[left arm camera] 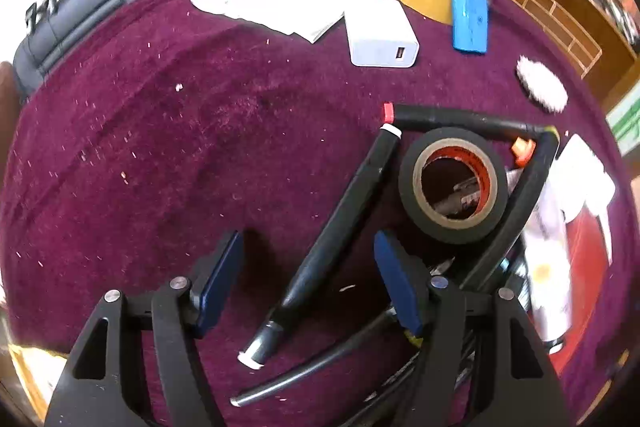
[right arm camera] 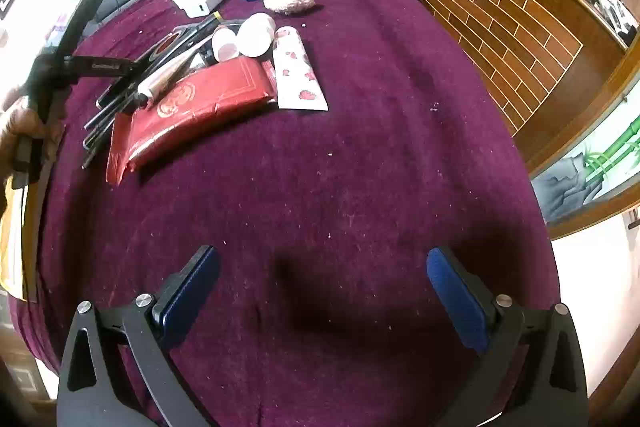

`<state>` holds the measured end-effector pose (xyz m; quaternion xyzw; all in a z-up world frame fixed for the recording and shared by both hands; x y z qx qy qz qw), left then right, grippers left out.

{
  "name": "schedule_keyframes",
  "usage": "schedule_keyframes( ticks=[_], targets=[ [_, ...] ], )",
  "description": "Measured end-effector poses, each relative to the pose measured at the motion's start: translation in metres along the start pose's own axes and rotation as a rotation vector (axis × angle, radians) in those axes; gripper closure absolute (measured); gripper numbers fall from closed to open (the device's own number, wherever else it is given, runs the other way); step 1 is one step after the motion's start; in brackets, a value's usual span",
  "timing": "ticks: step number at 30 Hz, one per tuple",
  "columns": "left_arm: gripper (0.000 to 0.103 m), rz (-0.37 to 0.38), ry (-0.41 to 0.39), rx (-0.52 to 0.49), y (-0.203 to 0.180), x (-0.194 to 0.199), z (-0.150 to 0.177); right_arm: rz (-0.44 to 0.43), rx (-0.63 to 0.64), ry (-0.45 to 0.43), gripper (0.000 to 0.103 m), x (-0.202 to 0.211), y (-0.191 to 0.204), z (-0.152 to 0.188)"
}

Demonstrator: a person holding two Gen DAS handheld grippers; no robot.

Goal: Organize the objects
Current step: 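Grasp a black marker with the left tool while the right tool grasps the black tape roll, then carry marker and tape roll into the white tray and open both tools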

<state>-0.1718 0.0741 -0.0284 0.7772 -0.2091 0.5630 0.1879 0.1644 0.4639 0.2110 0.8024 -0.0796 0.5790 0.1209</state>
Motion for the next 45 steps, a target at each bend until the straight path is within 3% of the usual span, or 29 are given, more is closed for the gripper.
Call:
schedule_keyframes(
  ticks=[2, 4, 8, 13, 19, 22, 26, 31, 33, 36, 39, 41, 45],
  targets=[
    [0.08, 0.009, -0.011, -0.004, -0.004, 0.006, 0.003, -0.003, 0.013, -0.005, 0.001, 0.003, 0.004, -0.004],
    [0.09, 0.032, -0.001, 0.001, -0.009, 0.012, 0.009, -0.006, 0.035, -0.012, 0.001, 0.005, 0.01, -0.009],
    [0.091, 0.092, -0.014, 0.044, -0.006, 0.027, 0.025, -0.033, 0.08, -0.027, 0.002, 0.01, 0.028, -0.027],
    [0.091, 0.159, -0.088, 0.126, 0.009, 0.071, 0.055, -0.087, 0.167, -0.061, 0.002, 0.017, 0.063, -0.062],
    [0.091, 0.226, -0.179, 0.234, 0.026, 0.126, 0.099, -0.183, 0.303, -0.099, 0.002, 0.02, 0.132, -0.126],
    [0.091, 0.257, -0.202, 0.284, 0.036, 0.143, 0.124, -0.152, 0.415, -0.093, 0.004, 0.0, 0.177, -0.155],
    [0.091, 0.258, -0.221, 0.33, 0.046, 0.157, 0.15, -0.107, 0.489, -0.025, 0.033, -0.038, 0.215, -0.181],
    [0.091, 0.22, -0.239, 0.356, 0.063, 0.167, 0.177, -0.001, 0.485, 0.051, 0.045, -0.079, 0.23, -0.202],
    [0.091, 0.218, -0.244, 0.367, 0.07, 0.169, 0.184, 0.048, 0.48, 0.08, 0.054, -0.095, 0.23, -0.206],
    [0.091, 0.212, -0.243, 0.373, 0.081, 0.167, 0.193, 0.105, 0.488, 0.056, 0.063, -0.104, 0.232, -0.21],
    [0.091, 0.213, -0.238, 0.381, 0.093, 0.164, 0.198, 0.101, 0.488, 0.038, 0.069, -0.104, 0.235, -0.209],
    [0.091, 0.215, -0.238, 0.383, 0.1, 0.164, 0.201, 0.077, 0.481, 0.046, 0.088, -0.101, 0.236, -0.208],
    [0.091, 0.229, -0.24, 0.385, 0.116, 0.163, 0.204, 0.008, 0.396, 0.063, 0.092, -0.089, 0.229, -0.206]
  ],
)
Point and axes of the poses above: each gripper's, at about its wrist camera, not at the fingertips, and x roughly against the way its jaws point, y to its left, z to its underside, the point moved 5 cm from there along -x, roughly the way its jaws point, and after that the axes turned 5 degrees about y, right-handed, at the moved point
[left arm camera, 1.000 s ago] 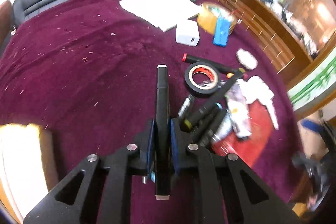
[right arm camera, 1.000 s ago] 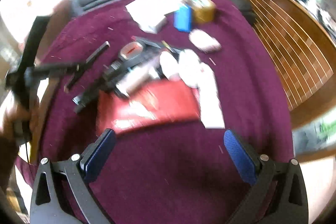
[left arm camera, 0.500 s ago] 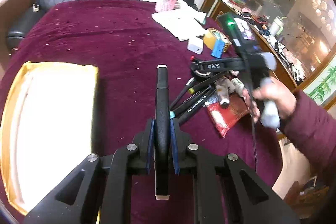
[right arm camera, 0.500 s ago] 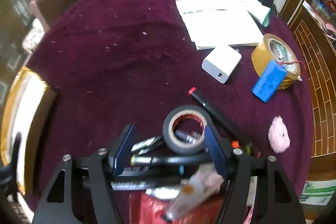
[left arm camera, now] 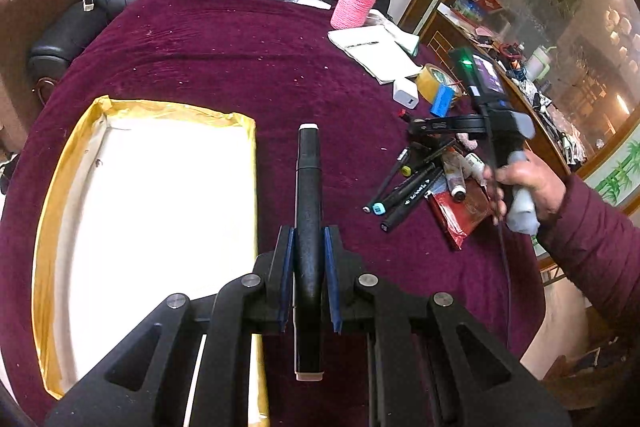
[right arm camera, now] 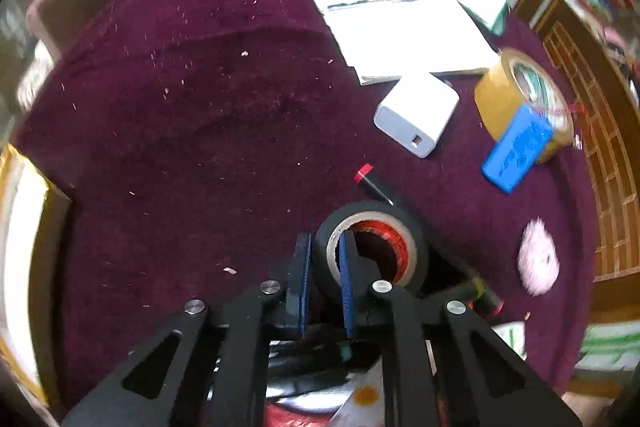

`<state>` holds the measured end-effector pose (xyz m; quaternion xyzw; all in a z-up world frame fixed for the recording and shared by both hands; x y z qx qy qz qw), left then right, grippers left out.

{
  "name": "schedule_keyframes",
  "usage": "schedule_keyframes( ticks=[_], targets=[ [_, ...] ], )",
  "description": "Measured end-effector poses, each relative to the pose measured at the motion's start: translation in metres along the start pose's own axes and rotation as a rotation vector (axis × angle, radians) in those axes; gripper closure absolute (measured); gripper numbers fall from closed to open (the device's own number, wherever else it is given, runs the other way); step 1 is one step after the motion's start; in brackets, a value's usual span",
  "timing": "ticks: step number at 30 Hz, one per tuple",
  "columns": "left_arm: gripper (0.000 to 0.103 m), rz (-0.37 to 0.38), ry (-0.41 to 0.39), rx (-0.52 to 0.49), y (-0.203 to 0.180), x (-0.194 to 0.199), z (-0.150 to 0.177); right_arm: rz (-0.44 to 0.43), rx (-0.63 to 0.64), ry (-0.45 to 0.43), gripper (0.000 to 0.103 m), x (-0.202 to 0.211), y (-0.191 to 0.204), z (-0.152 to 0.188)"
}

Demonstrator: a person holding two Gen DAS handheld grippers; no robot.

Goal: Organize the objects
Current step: 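Carry marker and tape roll into the white tray and open both tools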

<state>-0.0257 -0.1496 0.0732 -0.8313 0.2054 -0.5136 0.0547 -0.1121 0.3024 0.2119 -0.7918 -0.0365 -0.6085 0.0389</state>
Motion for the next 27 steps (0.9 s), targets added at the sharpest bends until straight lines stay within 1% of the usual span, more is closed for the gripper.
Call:
schedule_keyframes(
  ticks=[2, 6, 8, 10, 11, 14, 18, 21, 23, 27],
  targets=[
    [0.091, 0.004, 0.001, 0.0, 0.006, 0.001, -0.003, -0.049, -0.051, -0.006, 0.092, 0.01, -0.004, 0.005],
    [0.091, 0.013, 0.011, 0.004, 0.023, 0.001, -0.007, -0.12, -0.111, -0.027, 0.092, 0.034, -0.003, 0.013],
    [0.091, 0.008, 0.015, 0.004, 0.031, 0.001, -0.009, -0.152, -0.123, -0.042, 0.092, 0.046, 0.002, 0.014],
    [0.091, -0.003, 0.022, 0.006, 0.042, 0.0, -0.013, -0.194, -0.119, -0.059, 0.092, 0.062, 0.018, 0.015],
    [0.091, -0.011, 0.027, 0.006, 0.047, -0.001, -0.015, -0.208, -0.109, -0.067, 0.092, 0.066, 0.028, 0.014],
    [0.091, -0.036, 0.05, 0.011, 0.065, -0.01, -0.019, -0.255, -0.05, -0.09, 0.092, 0.084, 0.072, 0.015],
    [0.091, -0.07, 0.086, 0.022, 0.089, -0.029, -0.026, -0.323, 0.046, -0.09, 0.091, 0.092, 0.143, 0.017],
    [0.091, -0.065, 0.106, 0.051, 0.103, -0.043, -0.033, -0.333, 0.101, -0.08, 0.091, 0.083, 0.192, 0.015],
    [0.091, -0.067, 0.114, 0.061, 0.109, -0.051, -0.037, -0.35, 0.111, -0.065, 0.091, 0.073, 0.216, 0.011],
    [0.091, -0.048, 0.136, 0.108, 0.123, -0.067, -0.04, -0.35, 0.133, -0.055, 0.091, 0.057, 0.25, 0.0]
  ],
)
Point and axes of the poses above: each gripper's, at about its wrist camera, not at the fingertips, and x roughly against the way its jaws point, y to its left, z to its underside, the point moved 5 cm from there along -x, roughly the way its jaws point, and after that the axes turned 5 degrees about y, right-handed, at the moved point
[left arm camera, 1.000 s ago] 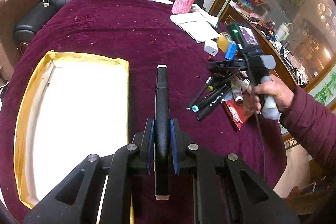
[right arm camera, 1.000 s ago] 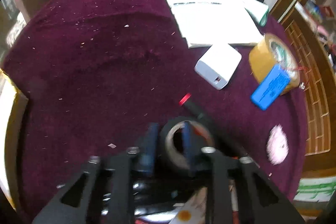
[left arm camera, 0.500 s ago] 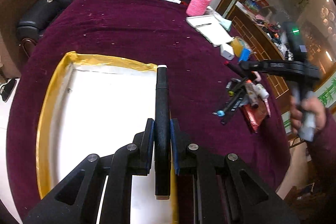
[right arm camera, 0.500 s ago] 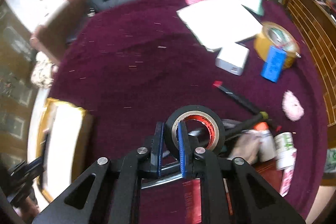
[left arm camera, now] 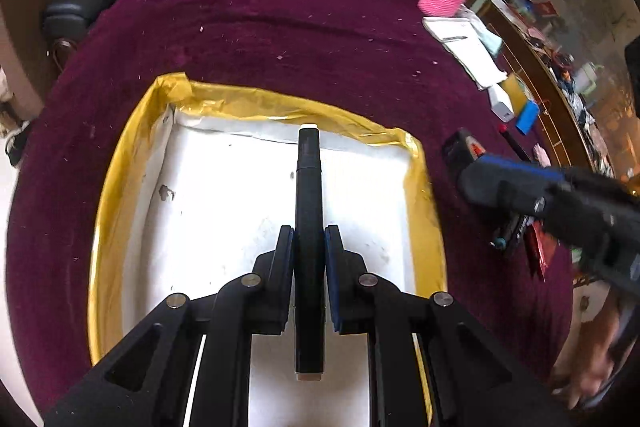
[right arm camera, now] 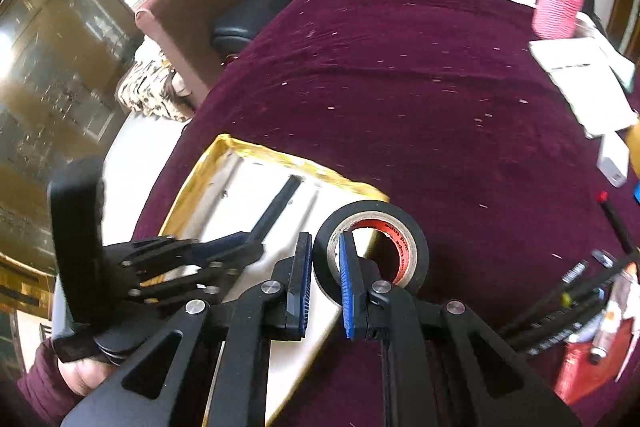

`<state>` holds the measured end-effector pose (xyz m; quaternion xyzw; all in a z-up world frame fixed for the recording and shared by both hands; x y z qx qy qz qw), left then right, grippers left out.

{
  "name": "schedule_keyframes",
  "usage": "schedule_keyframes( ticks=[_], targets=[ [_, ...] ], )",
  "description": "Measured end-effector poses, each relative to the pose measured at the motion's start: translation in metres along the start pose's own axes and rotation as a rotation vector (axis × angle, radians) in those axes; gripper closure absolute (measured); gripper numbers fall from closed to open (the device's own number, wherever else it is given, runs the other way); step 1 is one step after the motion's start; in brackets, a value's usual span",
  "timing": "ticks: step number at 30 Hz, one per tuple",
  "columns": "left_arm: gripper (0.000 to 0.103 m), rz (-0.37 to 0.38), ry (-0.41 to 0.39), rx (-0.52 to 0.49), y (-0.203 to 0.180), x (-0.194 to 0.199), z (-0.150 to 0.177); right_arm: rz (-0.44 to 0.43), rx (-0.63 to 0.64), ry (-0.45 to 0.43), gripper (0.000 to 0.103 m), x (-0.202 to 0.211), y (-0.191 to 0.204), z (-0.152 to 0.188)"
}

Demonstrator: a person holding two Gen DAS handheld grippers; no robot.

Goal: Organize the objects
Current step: 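Carry marker and tape roll into the white tray and open both tools, then return the left tool to the clutter and grasp a black pen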

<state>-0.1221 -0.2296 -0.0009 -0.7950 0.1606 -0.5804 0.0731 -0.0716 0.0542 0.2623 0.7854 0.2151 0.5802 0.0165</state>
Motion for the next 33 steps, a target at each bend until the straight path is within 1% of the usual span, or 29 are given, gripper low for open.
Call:
schedule_keyframes(
  ticks=[3, 6, 10, 13, 15, 17, 19, 21, 22, 23, 24, 26, 27, 28, 29, 31, 33],
  targets=[
    [0.091, 0.035, 0.007, 0.015, 0.005, -0.007, 0.003, 0.003, 0.012, 0.014, 0.091, -0.017, 0.016, -0.003],
    [0.091, 0.054, 0.001, 0.022, 0.008, -0.009, 0.004, 0.018, 0.023, 0.019, 0.091, -0.029, 0.022, -0.005],
    [0.09, 0.075, -0.001, 0.048, 0.014, -0.006, 0.009, 0.061, 0.05, 0.036, 0.091, -0.043, 0.021, -0.005],
    [0.089, 0.077, -0.005, 0.062, 0.017, -0.003, 0.012, 0.055, 0.047, 0.051, 0.092, -0.05, 0.021, -0.005],
    [0.084, 0.079, -0.013, 0.076, 0.018, -0.001, 0.014, 0.057, 0.043, 0.069, 0.092, -0.056, 0.022, -0.005],
    [0.07, 0.089, -0.014, 0.098, 0.019, -0.002, 0.016, 0.054, 0.035, 0.083, 0.092, -0.06, 0.022, -0.003],
    [0.067, 0.103, -0.013, 0.114, 0.019, -0.002, 0.017, 0.064, 0.022, 0.093, 0.091, -0.065, 0.018, -0.002],
    [0.067, 0.11, -0.016, 0.128, 0.019, 0.001, 0.018, 0.062, -0.002, 0.098, 0.089, -0.065, 0.012, -0.002],
    [0.067, 0.107, -0.019, 0.133, 0.018, 0.003, 0.018, 0.056, -0.013, 0.1, 0.086, -0.063, 0.01, -0.003],
    [0.067, 0.103, -0.021, 0.138, 0.017, 0.005, 0.018, 0.041, -0.026, 0.095, 0.08, -0.058, 0.008, -0.003],
    [0.067, 0.094, -0.023, 0.143, 0.016, 0.009, 0.019, 0.032, -0.031, 0.087, 0.077, -0.053, 0.007, -0.005],
    [0.066, 0.075, -0.026, 0.148, 0.015, 0.016, 0.02, 0.022, -0.027, 0.045, 0.068, -0.033, 0.006, -0.006],
    [0.065, 0.064, -0.027, 0.151, 0.012, 0.021, 0.02, 0.026, -0.022, 0.024, 0.065, -0.023, 0.004, -0.007],
    [0.063, 0.059, -0.03, 0.154, 0.01, 0.025, 0.02, 0.031, -0.02, 0.001, 0.058, -0.014, 0.002, -0.007],
    [0.059, 0.059, -0.038, 0.157, 0.007, 0.031, 0.021, 0.038, -0.022, -0.035, 0.055, 0.003, -0.003, -0.005],
    [0.054, 0.066, -0.059, 0.158, -0.001, 0.042, 0.021, 0.068, -0.029, -0.089, 0.053, 0.029, -0.014, 0.002],
    [0.052, 0.077, -0.079, 0.153, -0.012, 0.051, 0.021, 0.136, -0.046, -0.177, 0.053, 0.062, -0.031, 0.012]
  ],
)
Point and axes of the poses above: each gripper's, at about its wrist camera, not at the fingertips, and x roughly against the way its jaws point, y to its left, z to its underside, the point moved 5 cm from there along -x, roughly the way its jaws point, and after that the axes turned 5 degrees about y, right-handed, at the moved point
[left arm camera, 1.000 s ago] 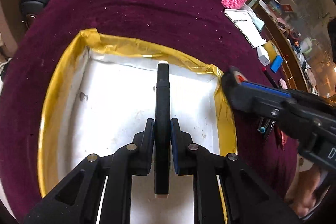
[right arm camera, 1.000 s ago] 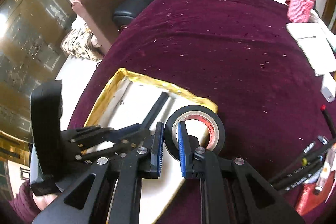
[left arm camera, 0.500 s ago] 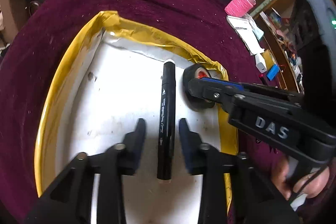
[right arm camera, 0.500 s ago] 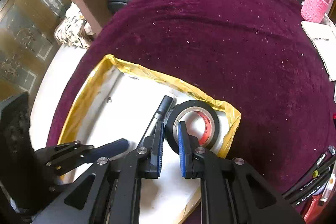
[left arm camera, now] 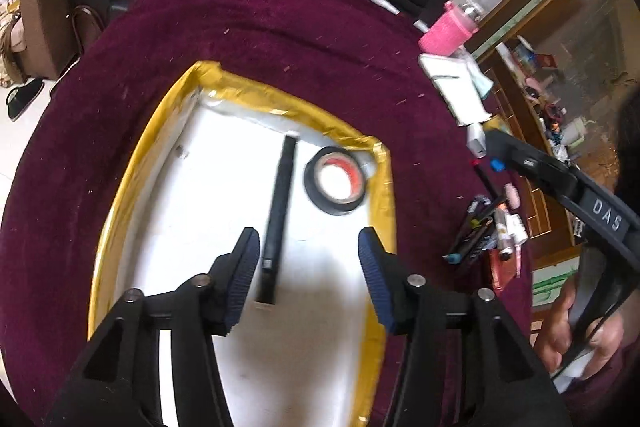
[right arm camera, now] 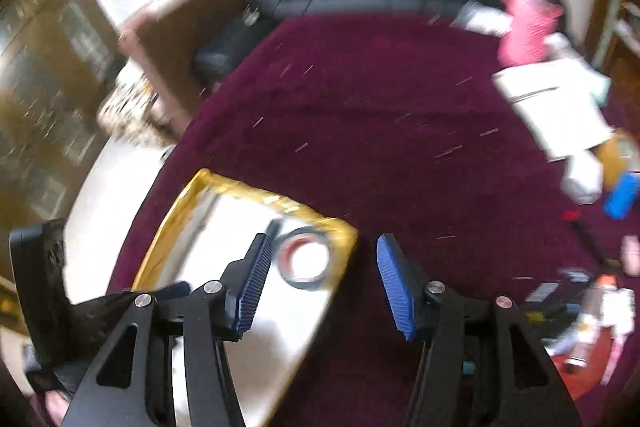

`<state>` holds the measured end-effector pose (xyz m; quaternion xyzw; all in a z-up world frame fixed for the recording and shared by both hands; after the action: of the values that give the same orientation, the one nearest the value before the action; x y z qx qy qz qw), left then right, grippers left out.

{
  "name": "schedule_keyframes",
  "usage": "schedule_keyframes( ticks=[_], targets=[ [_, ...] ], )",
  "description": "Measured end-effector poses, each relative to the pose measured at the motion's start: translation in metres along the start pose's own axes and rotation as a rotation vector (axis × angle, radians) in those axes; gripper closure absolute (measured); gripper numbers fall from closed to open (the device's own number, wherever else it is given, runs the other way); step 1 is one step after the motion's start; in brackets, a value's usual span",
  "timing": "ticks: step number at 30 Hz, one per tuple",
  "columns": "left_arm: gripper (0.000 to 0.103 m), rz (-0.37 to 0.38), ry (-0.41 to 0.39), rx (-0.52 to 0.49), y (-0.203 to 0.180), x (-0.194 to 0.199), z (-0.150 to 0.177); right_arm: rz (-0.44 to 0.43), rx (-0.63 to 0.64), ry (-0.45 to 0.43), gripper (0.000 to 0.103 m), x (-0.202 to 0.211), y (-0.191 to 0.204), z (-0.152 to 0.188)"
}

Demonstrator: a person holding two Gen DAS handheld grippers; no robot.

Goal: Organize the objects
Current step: 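Return the left tool to the clutter and grasp a black pen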

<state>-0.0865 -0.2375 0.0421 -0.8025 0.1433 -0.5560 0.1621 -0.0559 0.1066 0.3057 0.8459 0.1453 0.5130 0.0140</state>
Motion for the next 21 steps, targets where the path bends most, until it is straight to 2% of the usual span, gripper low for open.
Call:
schedule_keyframes(
  ticks=[1, 3, 4, 5, 7, 8, 12, 18, 21],
  targets=[
    [0.052, 0.008, -0.004, -0.006, -0.007, 0.002, 0.001, 0.05, -0.013, -0.061, 0.05, 0.016, -0.011, 0.002],
    [0.05, 0.023, -0.002, -0.028, -0.025, 0.003, 0.002, 0.177, -0.059, -0.196, 0.023, 0.053, -0.042, 0.016],
    [0.05, 0.031, 0.002, -0.039, -0.032, 0.002, 0.003, 0.219, -0.09, -0.236, 0.001, 0.063, -0.058, 0.025],
    [0.049, 0.039, 0.009, -0.054, -0.041, 0.0, 0.004, 0.256, -0.128, -0.249, 0.001, 0.07, -0.077, 0.035],
    [0.049, 0.047, 0.035, -0.09, -0.061, -0.008, 0.009, 0.332, -0.222, -0.146, 0.001, 0.064, -0.122, 0.06],
    [0.049, 0.052, 0.053, -0.109, -0.071, -0.014, 0.011, 0.328, -0.299, -0.087, 0.001, 0.06, -0.15, 0.08],
    [0.049, 0.065, 0.128, -0.205, -0.118, -0.045, 0.026, 0.256, -0.49, -0.001, 0.001, 0.065, -0.218, 0.142],
    [0.049, 0.072, 0.151, -0.376, -0.186, -0.103, 0.02, 0.22, -0.545, 0.037, 0.001, 0.083, -0.252, 0.179],
    [0.049, 0.027, 0.171, -0.473, -0.21, -0.135, 0.015, 0.212, -0.541, 0.047, 0.001, 0.093, -0.264, 0.193]
  ],
)
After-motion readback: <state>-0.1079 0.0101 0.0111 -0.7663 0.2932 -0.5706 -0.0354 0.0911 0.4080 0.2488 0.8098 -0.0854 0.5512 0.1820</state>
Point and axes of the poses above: each gripper's, at about its wrist camera, not at the fingertips, and x roughly against the way its jaws point, y to its left, z to its underside, the point moved 5 cm from there along -x, roughly the way its jaws point, and after that the axes turned 5 degrees about y, right-handed, at the moved point
